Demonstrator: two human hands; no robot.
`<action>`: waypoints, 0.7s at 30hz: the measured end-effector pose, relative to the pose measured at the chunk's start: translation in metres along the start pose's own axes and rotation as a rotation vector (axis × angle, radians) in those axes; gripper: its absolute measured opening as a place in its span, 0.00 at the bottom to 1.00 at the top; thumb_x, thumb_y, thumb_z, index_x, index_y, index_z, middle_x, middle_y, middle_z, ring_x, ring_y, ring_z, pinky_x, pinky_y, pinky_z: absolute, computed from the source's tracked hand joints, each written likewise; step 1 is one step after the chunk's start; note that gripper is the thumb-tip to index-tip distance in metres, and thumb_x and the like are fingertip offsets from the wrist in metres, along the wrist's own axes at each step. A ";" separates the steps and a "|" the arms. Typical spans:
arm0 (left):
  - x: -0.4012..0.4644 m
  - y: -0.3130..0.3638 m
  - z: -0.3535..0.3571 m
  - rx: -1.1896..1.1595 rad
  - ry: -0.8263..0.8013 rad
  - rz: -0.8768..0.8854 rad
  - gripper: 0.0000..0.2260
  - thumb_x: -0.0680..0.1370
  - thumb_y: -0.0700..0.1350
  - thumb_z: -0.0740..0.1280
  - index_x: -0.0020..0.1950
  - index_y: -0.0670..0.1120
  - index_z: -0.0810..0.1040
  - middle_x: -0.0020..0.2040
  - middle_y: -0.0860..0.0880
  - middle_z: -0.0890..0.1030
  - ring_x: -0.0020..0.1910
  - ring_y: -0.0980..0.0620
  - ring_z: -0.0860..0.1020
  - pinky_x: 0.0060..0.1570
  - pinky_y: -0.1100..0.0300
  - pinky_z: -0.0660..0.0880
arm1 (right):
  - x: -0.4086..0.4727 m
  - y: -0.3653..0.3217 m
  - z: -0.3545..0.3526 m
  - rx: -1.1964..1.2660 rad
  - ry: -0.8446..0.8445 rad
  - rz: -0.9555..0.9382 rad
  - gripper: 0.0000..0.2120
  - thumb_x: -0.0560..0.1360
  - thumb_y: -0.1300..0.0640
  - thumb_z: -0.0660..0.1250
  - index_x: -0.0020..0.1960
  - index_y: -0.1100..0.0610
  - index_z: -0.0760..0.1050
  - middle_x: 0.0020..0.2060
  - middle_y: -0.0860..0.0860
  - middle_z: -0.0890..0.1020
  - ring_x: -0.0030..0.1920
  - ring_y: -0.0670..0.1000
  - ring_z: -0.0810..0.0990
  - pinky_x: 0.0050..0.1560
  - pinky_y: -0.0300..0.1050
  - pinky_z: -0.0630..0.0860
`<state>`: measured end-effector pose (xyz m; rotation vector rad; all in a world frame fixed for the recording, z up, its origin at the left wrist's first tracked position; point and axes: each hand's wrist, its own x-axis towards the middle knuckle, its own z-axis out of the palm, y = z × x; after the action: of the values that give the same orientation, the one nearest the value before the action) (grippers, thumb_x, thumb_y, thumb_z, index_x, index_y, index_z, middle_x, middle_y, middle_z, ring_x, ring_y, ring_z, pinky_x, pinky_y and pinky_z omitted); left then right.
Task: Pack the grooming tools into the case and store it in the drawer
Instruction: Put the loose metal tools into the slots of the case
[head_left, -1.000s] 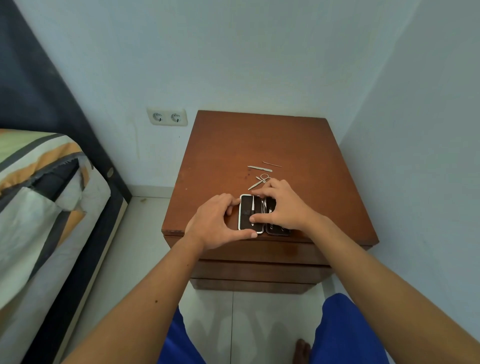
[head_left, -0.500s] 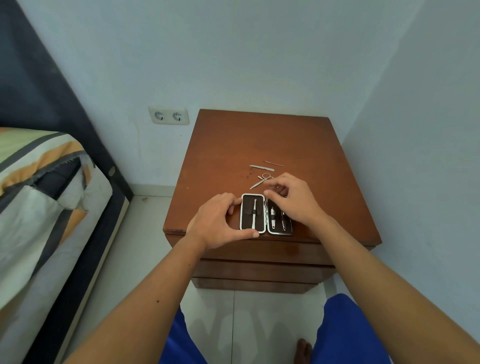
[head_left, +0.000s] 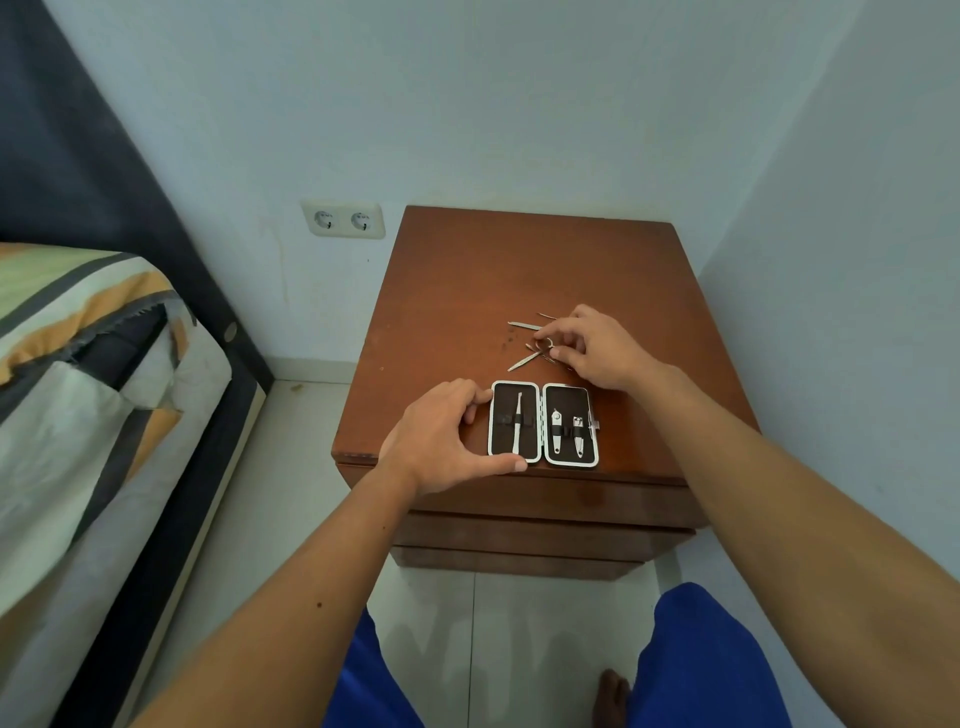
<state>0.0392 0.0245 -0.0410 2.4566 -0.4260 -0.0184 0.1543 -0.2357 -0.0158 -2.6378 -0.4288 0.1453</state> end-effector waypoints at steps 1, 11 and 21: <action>0.000 0.000 0.000 -0.001 0.002 0.000 0.35 0.64 0.75 0.77 0.61 0.54 0.77 0.47 0.59 0.76 0.48 0.57 0.75 0.44 0.61 0.74 | 0.001 0.001 -0.001 0.001 0.004 -0.004 0.13 0.81 0.55 0.72 0.64 0.45 0.82 0.49 0.48 0.74 0.43 0.41 0.73 0.53 0.44 0.71; 0.001 -0.001 0.001 0.002 0.007 0.010 0.35 0.63 0.76 0.76 0.60 0.56 0.76 0.46 0.60 0.75 0.47 0.57 0.75 0.43 0.61 0.72 | -0.016 0.008 -0.009 0.260 0.055 0.025 0.06 0.74 0.53 0.79 0.48 0.50 0.83 0.38 0.48 0.83 0.34 0.39 0.73 0.41 0.38 0.69; 0.000 -0.002 0.003 0.003 0.015 0.017 0.33 0.63 0.76 0.76 0.58 0.58 0.74 0.47 0.60 0.76 0.48 0.57 0.76 0.44 0.60 0.75 | -0.043 0.016 -0.013 0.468 0.059 0.131 0.05 0.75 0.58 0.78 0.51 0.53 0.86 0.42 0.50 0.88 0.38 0.43 0.83 0.47 0.39 0.80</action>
<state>0.0400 0.0245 -0.0442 2.4544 -0.4408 0.0084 0.1208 -0.2688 -0.0101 -2.2004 -0.1740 0.1842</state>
